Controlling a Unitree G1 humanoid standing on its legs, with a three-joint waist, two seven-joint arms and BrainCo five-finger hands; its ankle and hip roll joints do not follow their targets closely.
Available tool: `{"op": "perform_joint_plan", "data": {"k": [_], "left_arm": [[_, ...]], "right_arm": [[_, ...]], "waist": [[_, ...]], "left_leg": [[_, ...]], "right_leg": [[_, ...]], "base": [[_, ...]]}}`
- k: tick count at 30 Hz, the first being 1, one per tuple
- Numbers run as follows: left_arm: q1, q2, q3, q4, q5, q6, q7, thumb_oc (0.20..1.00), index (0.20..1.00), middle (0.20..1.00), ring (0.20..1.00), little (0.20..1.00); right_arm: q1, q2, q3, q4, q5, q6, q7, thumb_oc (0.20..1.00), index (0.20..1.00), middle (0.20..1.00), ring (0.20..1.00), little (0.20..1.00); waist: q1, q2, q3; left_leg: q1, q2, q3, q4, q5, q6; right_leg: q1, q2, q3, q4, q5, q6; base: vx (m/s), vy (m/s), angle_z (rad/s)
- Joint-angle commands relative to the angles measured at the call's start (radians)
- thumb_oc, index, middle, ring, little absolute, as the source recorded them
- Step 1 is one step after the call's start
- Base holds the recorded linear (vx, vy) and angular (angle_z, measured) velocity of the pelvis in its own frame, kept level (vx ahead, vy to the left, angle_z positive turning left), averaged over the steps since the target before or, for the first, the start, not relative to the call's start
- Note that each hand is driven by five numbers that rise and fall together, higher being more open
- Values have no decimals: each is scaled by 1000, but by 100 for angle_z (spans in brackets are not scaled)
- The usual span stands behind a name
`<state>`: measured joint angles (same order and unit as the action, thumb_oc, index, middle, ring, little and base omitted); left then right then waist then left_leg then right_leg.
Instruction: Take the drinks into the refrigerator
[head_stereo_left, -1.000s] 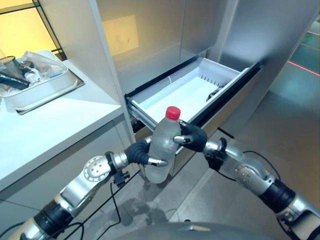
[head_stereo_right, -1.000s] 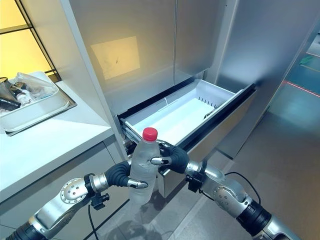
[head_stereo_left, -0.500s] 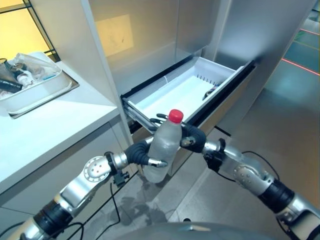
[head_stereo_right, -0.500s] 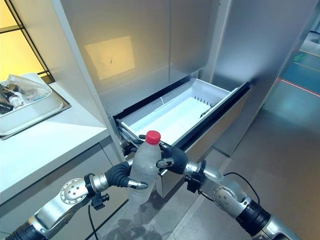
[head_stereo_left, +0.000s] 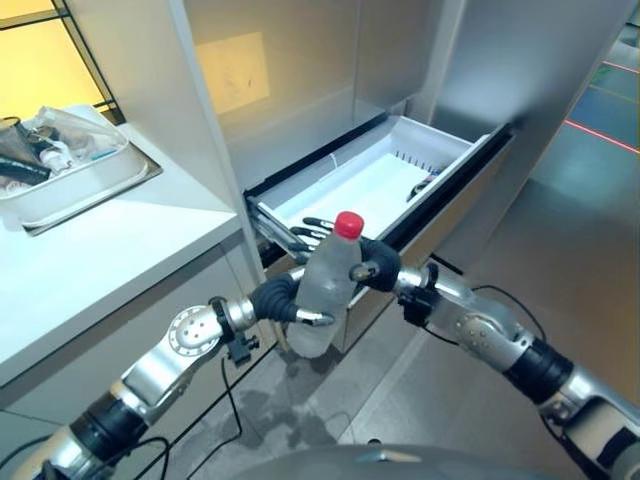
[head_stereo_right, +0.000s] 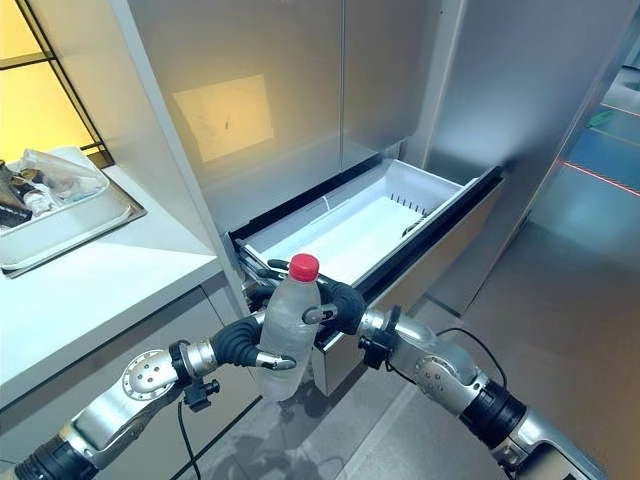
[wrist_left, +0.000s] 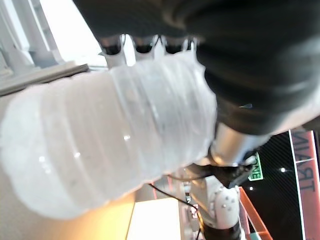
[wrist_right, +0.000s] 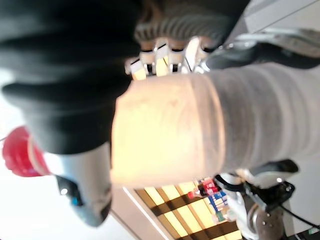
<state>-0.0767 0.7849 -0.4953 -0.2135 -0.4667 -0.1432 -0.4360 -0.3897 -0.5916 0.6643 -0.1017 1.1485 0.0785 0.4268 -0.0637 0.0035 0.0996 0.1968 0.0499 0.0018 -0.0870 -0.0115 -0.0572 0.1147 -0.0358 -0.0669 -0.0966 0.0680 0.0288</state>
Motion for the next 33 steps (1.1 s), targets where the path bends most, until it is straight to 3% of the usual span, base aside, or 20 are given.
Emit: {"op": "perform_joint_plan", "data": {"k": [1, 6, 11, 18, 25, 26, 27, 28, 29, 33], "left_arm": [[-187, -49, 17, 52, -20, -33, 71, 200, 200, 200, 200, 200], [-161, -43, 54, 41, -19, -38, 82, 200, 200, 200, 200, 200], [-165, -42, 48, 39, -38, -36, 85, 200, 200, 200, 200, 200], [-170, -49, 49, 44, -9, -33, 90, 200, 200, 200, 200, 200], [-150, -20, 49, 44, 8, -23, 74, 200, 200, 200, 200, 200], [-134, -15, 64, 35, -9, -24, 75, 200, 200, 200, 200, 200], [-125, -14, 72, 31, -10, -26, 79, 200, 200, 200, 200, 200], [-124, -14, 73, 30, -10, -25, 79, 200, 200, 200, 200, 200], [-132, -11, 89, 59, -45, -39, 83, 200, 200, 200, 200, 200], [-148, -27, 79, 80, -13, -48, 95, 200, 200, 200, 200, 200]], "right_arm": [[-123, 150, 93, -120, -19, -30, 59, 1000, 1000, 1000, 1000, 1000], [-143, 114, 36, -125, -113, -79, 38, 1000, 1000, 1000, 1000, 1000], [-150, 140, 26, -64, -95, -84, 23, 1000, 1000, 1000, 1000, 1000], [-125, 146, 102, -99, -36, 4, 65, 1000, 1000, 1000, 1000, 1000], [-124, 136, 141, -99, -13, 37, 76, 1000, 1000, 1000, 1000, 1000], [-114, 131, 149, -111, 6, 36, 78, 928, 928, 928, 928, 928], [-103, 129, 146, -109, 9, 35, 80, 564, 564, 564, 564, 564], [-103, 129, 146, -109, 9, 35, 80, 501, 501, 501, 501, 501], [-91, 124, 143, -103, 23, 53, 100, 200, 200, 200, 200, 200], [-88, 110, 155, -94, 24, 59, 96, 200, 200, 200, 200, 200]], "waist": [[-17, -35, 2], [-16, -36, 0], [-9, -40, -3], [-6, -43, 2], [-1, -44, 10], [1, -44, 12], [1, -45, 12], [1, -45, 12], [-2, -46, 10], [-4, -46, 10]], "left_leg": [[-23, -16, -13, 60, -77, 28], [-22, -14, -18, 57, -75, 26], [-22, -16, -22, 57, -74, 27], [-24, -15, -27, 59, -74, 26], [-31, -16, -30, 62, -74, 26], [-33, -17, -30, 63, -73, 25], [-34, -17, -30, 64, -73, 25], [-34, -17, -30, 64, -73, 25], [-35, -17, -29, 63, -72, 24], [-34, -17, -27, 63, -71, 23]], "right_leg": [[67, -6, -51, 81, -204, 16], [68, -4, -56, 83, -207, 16], [71, -4, -59, 80, -205, 16], [69, -3, -63, 85, -209, 14], [63, -4, -64, 88, -209, 13], [61, -3, -63, 89, -209, 13], [60, -3, -63, 90, -210, 13], [60, -3, -63, 90, -210, 13], [59, -4, -61, 90, -209, 15], [60, -5, -60, 89, -208, 14]], "base": [[0, 0, 0], [0, 0, 0], [0, 0, 0], [0, 0, 0], [0, 0, 0], [0, 0, 0], [0, 0, 0], [0, 0, 0], [0, 0, 0], [0, 0, 0]]}}
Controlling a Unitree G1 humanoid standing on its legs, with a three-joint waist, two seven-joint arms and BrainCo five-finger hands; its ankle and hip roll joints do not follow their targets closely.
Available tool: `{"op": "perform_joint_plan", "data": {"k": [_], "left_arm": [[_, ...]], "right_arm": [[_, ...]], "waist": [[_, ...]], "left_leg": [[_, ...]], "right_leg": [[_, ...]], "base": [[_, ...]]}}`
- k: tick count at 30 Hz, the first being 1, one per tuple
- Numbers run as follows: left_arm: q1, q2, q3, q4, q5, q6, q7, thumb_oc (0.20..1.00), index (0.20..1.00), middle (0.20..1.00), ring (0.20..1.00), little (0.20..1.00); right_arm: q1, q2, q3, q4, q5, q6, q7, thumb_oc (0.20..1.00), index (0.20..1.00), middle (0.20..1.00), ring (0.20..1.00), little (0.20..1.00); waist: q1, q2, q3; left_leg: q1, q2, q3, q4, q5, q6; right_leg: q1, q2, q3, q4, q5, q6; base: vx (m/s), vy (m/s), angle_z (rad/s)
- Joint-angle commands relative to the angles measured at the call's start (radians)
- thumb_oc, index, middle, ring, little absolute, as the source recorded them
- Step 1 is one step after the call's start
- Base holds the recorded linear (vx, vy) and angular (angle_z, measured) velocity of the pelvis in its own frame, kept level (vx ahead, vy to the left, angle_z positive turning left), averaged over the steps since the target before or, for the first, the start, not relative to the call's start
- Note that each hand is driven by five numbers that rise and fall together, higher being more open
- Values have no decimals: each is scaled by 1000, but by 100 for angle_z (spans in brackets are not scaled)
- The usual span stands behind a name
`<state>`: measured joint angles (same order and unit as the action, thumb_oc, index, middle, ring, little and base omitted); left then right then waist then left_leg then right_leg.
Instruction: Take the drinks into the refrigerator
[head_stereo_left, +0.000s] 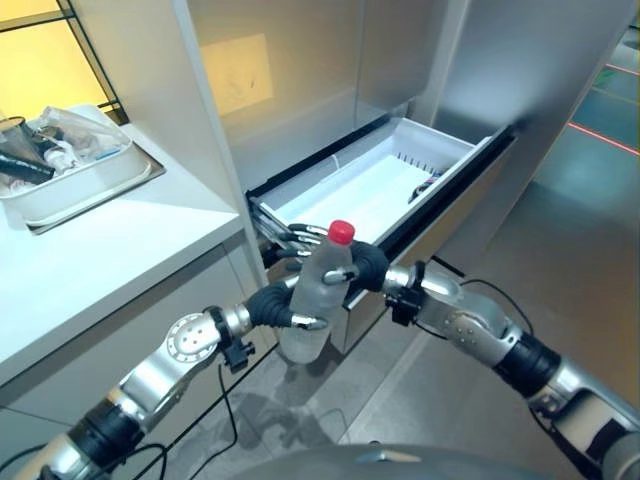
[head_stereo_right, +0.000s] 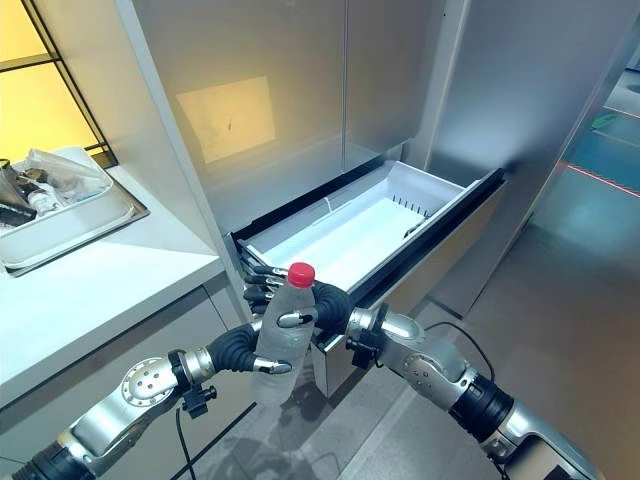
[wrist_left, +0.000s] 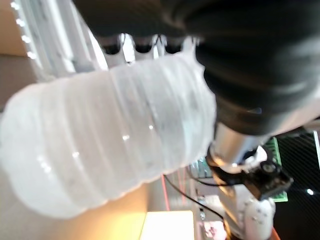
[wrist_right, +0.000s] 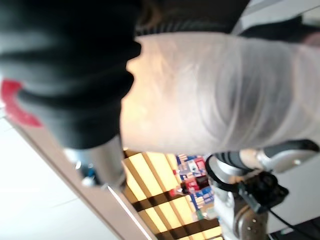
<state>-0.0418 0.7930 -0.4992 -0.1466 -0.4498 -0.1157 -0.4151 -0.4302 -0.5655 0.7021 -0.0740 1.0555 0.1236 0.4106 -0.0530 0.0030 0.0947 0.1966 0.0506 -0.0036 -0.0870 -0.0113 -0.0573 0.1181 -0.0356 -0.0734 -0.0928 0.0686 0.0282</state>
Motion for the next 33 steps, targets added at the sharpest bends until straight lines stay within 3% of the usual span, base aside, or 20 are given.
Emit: {"op": "perform_joint_plan", "data": {"k": [1, 17, 24, 25, 26, 27, 33], "left_arm": [[-190, -49, 71, 2, -23, -69, 71, 200, 200, 200, 200, 200], [-196, -39, 78, -32, -21, -56, 57, 200, 200, 200, 200, 200], [-162, -48, 104, -43, -19, -51, 81, 200, 200, 200, 200, 200], [-137, -56, 118, -50, -21, -45, 98, 523, 523, 523, 523, 523], [-127, -58, 127, -56, -18, -42, 99, 664, 664, 664, 664, 664], [-108, -67, 140, -57, -15, -43, 109, 1000, 1000, 1000, 1000, 1000], [-35, -129, 153, -26, -19, -32, 140, 1000, 1000, 1000, 1000, 1000]], "right_arm": [[-53, 94, 121, -112, 117, 14, 108, 200, 200, 200, 200, 200], [-34, 124, 138, -97, 120, 30, 106, 200, 200, 200, 200, 200], [2, 147, 111, -104, 204, 9, 52, 200, 200, 200, 200, 200], [41, 167, 69, -100, 261, -24, 5, 200, 200, 200, 200, 200], [48, 174, 60, -100, 267, -25, 1, 200, 200, 200, 200, 200], [67, 185, 30, -105, 280, -47, -15, 200, 200, 200, 200, 200], [138, 256, -46, -114, 335, -122, -73, 200, 200, 200, 200, 200]], "waist": [[-16, -45, 16], [-19, -35, 27], [-17, -32, 25], [-17, -32, 25], [-16, -33, 26], [-16, -33, 26], [-19, -29, 32]], "left_leg": [[-33, -18, -22, 61, -71, 24], [-40, -24, -19, 61, -64, 27], [-42, -26, -18, 51, -59, 28], [-43, -28, -16, 52, -59, 29], [-44, -29, -16, 52, -60, 30], [-44, -29, -14, 51, -59, 30], [-49, -31, -14, 51, -58, 35]], "right_leg": [[58, -6, -53, 82, -207, 14], [54, -10, -51, 76, -197, 15], [53, -12, -51, 63, -188, 17], [52, -13, -49, 61, -185, 18], [52, -14, -48, 61, -184, 18], [50, -14, -48, 61, -182, 19], [44, -16, -42, 62, -180, 20]], "base": [[0, 0, 0], [0, 0, 0], [0, 0, 0], [0, 0, 0], [0, 0, 0], [0, 0, 0], [0, 0, 0]]}}
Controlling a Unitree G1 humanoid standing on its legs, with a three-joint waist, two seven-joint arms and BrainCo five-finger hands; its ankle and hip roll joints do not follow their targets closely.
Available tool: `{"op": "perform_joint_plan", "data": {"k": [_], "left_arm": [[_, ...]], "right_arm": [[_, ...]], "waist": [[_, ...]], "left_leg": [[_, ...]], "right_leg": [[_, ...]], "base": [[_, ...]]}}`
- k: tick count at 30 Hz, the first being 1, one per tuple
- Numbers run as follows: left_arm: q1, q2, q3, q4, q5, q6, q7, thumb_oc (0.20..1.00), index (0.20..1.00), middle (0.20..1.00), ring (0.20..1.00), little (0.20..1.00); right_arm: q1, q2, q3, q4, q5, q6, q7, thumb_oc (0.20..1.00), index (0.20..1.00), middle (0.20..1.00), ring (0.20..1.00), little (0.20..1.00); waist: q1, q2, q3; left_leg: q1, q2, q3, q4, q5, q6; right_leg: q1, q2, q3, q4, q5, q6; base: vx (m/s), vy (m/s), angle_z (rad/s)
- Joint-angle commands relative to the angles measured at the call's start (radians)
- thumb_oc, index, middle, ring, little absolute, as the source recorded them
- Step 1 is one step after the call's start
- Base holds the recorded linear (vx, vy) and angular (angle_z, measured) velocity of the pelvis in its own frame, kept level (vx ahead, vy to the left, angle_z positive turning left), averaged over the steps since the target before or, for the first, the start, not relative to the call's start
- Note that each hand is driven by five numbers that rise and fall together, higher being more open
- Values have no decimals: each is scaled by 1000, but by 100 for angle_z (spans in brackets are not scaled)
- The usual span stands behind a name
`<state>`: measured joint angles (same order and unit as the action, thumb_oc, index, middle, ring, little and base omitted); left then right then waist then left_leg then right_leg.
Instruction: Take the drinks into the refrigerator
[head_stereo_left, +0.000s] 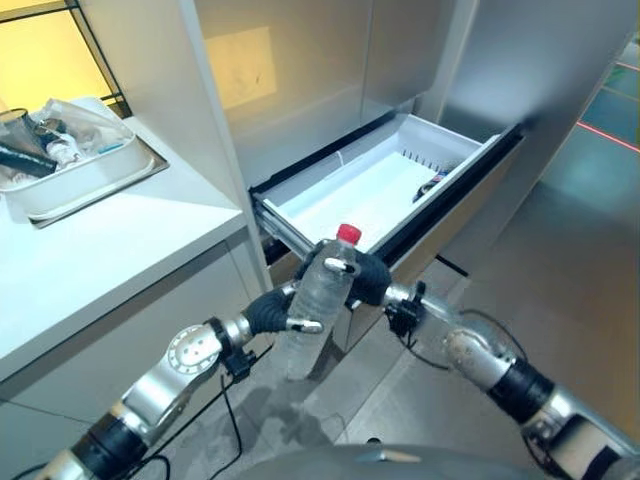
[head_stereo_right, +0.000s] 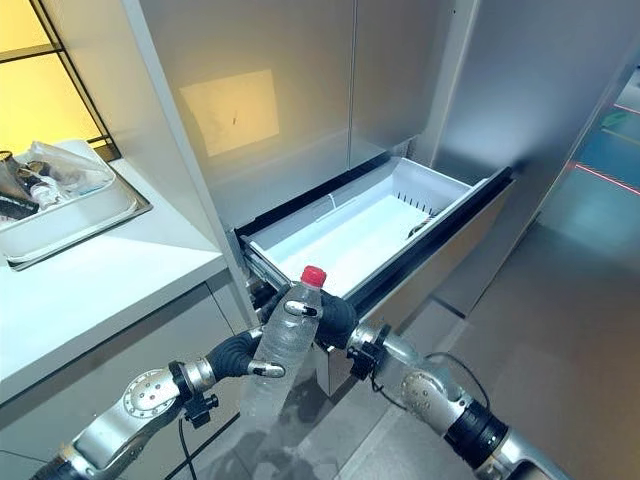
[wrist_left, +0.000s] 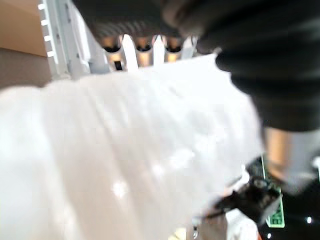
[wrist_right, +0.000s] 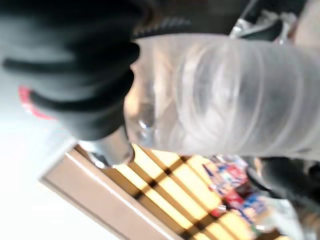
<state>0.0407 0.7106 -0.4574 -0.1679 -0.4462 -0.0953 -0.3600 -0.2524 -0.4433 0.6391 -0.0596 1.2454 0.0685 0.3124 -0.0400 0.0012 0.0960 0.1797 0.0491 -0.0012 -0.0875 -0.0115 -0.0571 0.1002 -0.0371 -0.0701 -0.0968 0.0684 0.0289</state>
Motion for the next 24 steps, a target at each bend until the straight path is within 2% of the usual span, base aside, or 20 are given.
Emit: {"op": "perform_joint_plan", "data": {"k": [1, 7, 24], "left_arm": [[-118, -47, 111, -4, -23, -52, 85, 1000, 1000, 1000, 1000, 1000], [-27, -52, 128, 12, -65, -32, 84, 1000, 1000, 1000, 1000, 1000], [66, -28, 177, 20, -96, -29, 79, 1000, 1000, 1000, 1000, 1000]], "right_arm": [[-39, 134, 17, -128, 145, -67, 26, 200, 200, 200, 200, 200], [-18, 150, -6, -131, 180, -102, -22, 200, 200, 200, 200, 200], [-4, 122, -27, -132, 192, -114, -28, 200, 200, 200, 200, 200]], "waist": [[-32, -27, 30], [-28, -24, 41], [-22, -19, 46]], "left_leg": [[-32, -30, -16, 51, -58, 35], [-36, -31, -17, 54, -59, 35], [-36, -31, -21, 58, -57, 34]], "right_leg": [[62, -15, -45, 66, -180, 19], [54, -14, -46, 75, -184, 18], [57, -15, -50, 74, -184, 17]], "base": [[0, 0, 0], [0, 0, 0], [0, 0, 0]]}}
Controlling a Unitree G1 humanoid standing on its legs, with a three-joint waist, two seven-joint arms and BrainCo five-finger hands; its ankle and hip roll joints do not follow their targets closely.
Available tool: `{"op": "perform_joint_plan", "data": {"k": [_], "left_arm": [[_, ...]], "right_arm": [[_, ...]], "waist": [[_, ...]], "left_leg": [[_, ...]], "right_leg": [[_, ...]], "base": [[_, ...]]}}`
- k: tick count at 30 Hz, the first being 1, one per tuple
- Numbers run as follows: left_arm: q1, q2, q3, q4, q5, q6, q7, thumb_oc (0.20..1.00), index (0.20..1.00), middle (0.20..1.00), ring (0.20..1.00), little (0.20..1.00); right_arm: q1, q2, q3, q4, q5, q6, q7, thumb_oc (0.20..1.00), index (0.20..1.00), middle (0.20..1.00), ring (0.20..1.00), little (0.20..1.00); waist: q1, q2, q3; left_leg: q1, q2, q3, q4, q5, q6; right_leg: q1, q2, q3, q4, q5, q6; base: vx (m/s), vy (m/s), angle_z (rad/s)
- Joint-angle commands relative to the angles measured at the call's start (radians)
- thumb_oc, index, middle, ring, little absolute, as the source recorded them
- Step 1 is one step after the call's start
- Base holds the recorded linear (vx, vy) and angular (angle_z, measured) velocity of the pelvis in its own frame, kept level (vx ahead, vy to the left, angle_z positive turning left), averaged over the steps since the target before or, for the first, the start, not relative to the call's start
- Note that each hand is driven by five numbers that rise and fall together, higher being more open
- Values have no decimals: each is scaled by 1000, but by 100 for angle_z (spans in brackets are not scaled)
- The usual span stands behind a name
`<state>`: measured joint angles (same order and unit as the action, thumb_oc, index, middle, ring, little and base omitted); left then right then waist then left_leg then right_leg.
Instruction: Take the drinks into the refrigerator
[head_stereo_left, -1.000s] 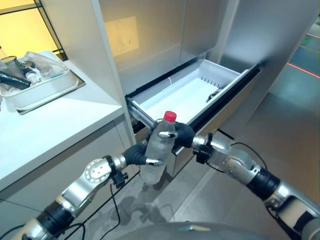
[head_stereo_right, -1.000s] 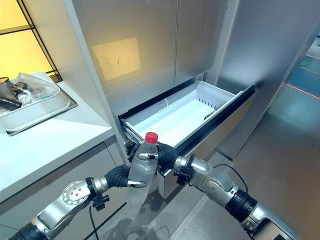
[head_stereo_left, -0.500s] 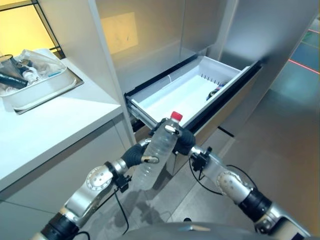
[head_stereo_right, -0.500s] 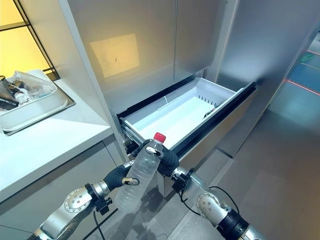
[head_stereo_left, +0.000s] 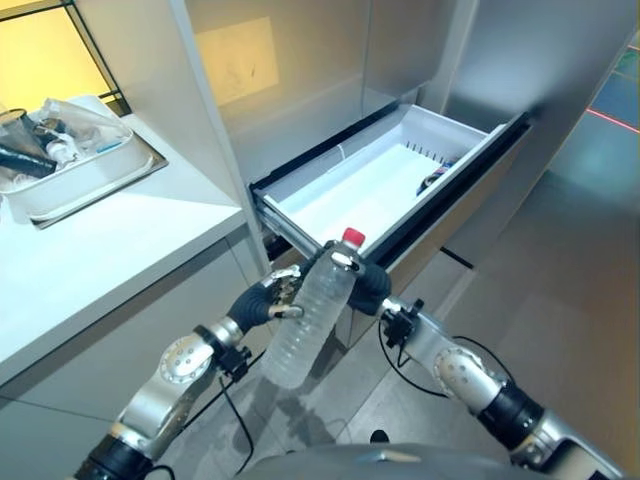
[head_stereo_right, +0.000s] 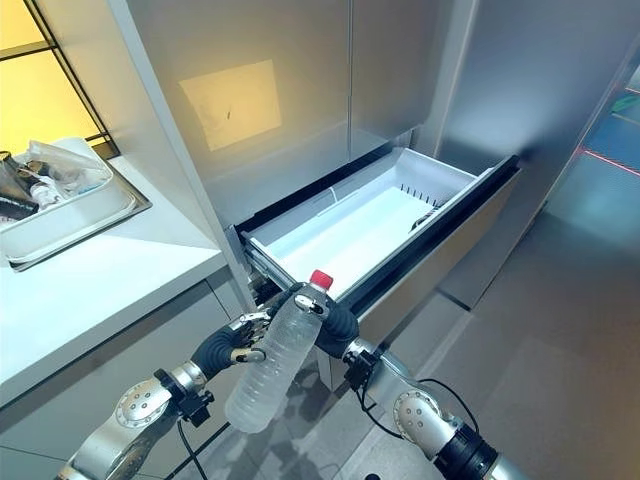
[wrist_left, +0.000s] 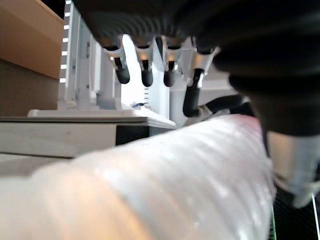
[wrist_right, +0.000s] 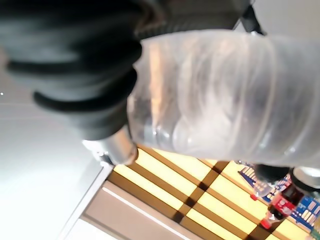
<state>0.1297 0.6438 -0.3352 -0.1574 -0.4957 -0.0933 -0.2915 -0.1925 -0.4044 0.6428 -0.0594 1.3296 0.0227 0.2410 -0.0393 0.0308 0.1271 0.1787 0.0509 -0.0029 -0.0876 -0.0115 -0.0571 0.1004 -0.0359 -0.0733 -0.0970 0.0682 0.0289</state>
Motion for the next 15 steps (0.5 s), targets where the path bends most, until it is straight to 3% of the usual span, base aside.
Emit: {"op": "perform_joint_plan", "data": {"k": [1, 15], "left_arm": [[-11, 37, 67, 11, -53, -30, 13, 1000, 1000, 1000, 1000, 1000], [127, -42, 228, 72, -77, -55, 68, 1000, 1000, 1000, 1000, 1000]], "right_arm": [[-63, 76, -40, -137, 104, -72, 43, 200, 200, 200, 200, 200], [-80, 57, -194, -153, 60, -156, 18, 200, 200, 200, 200, 200]], "waist": [[-22, -49, 16], [-5, -55, 18]], "left_leg": [[-35, -32, -19, 58, -57, 34], [-32, -29, -20, 60, -62, 34]], "right_leg": [[57, -16, -45, 73, -184, 17], [67, -14, -44, 65, -187, 16]], "base": [[0, 0, 0], [0, 0, 0]]}}
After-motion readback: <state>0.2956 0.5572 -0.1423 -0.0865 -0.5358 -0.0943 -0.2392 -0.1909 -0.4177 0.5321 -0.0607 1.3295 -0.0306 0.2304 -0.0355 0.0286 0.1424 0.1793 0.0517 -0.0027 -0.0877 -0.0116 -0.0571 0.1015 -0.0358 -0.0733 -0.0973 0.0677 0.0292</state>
